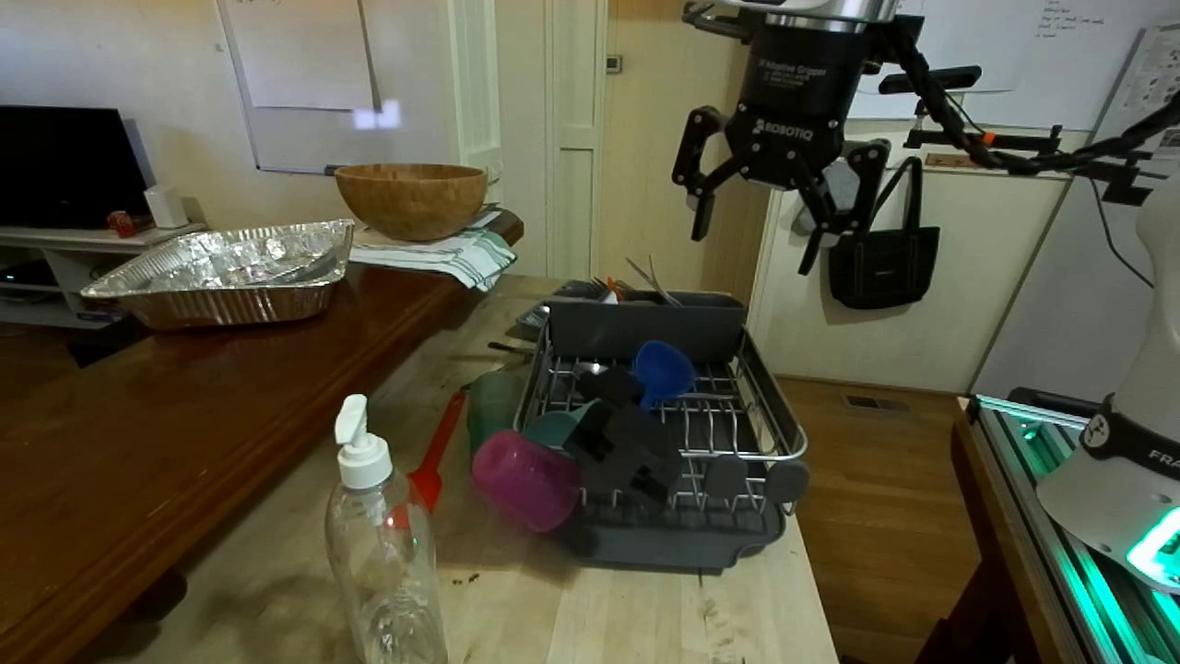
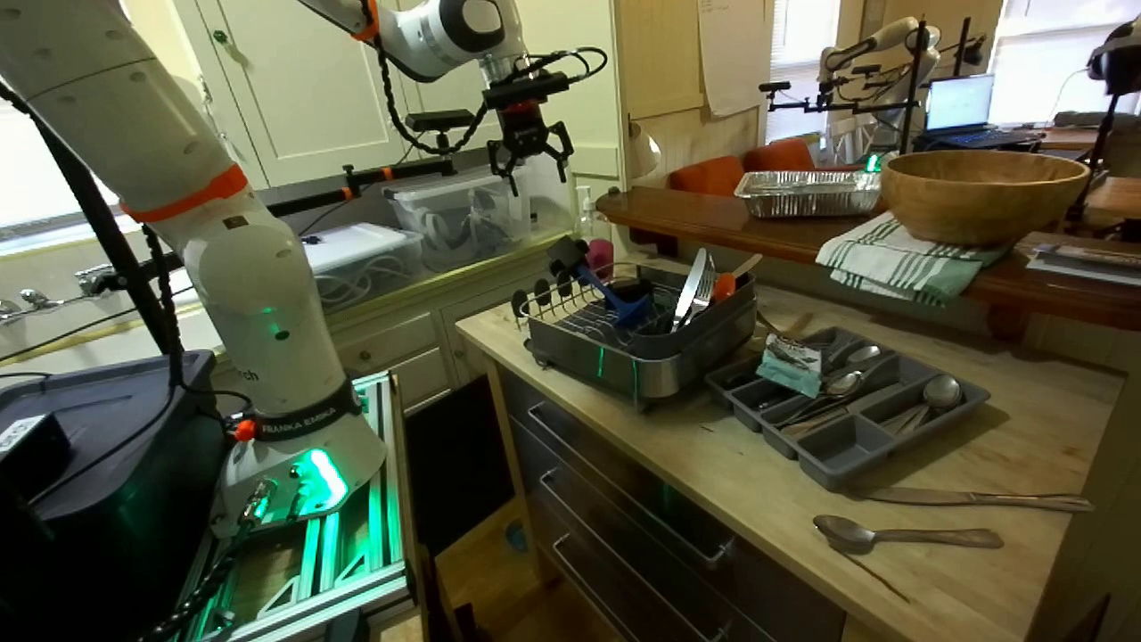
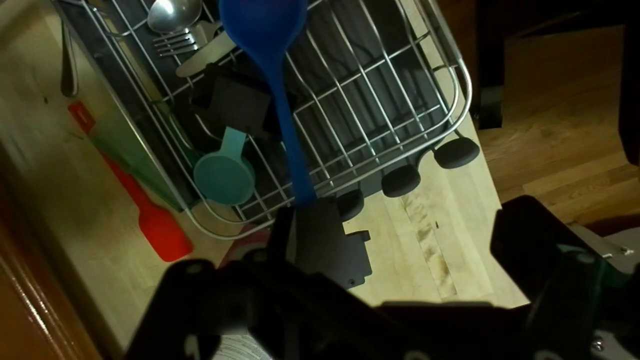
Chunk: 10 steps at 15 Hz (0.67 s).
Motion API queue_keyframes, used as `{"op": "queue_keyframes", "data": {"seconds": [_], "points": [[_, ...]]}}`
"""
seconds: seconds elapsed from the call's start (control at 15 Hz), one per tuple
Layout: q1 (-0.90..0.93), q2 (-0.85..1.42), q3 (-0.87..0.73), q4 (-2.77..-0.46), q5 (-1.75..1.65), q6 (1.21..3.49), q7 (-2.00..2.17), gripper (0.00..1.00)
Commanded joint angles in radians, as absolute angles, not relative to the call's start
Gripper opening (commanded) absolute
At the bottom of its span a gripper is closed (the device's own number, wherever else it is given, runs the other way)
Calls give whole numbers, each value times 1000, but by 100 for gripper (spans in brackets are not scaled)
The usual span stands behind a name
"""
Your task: Move the blue serving spoon to the next tray
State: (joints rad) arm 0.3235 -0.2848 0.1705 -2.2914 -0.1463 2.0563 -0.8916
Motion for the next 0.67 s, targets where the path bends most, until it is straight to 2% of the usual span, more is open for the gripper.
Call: {"op": "queue_keyframes", "data": {"seconds": [0.0, 0.2, 0.6], "points": [[310, -287, 168, -2327, -140, 2102, -892, 100], [324, -281, 161, -2382, -130, 2215, -985, 100], [353, -258, 139, -2528, -93, 2632, -1194, 100]]}}
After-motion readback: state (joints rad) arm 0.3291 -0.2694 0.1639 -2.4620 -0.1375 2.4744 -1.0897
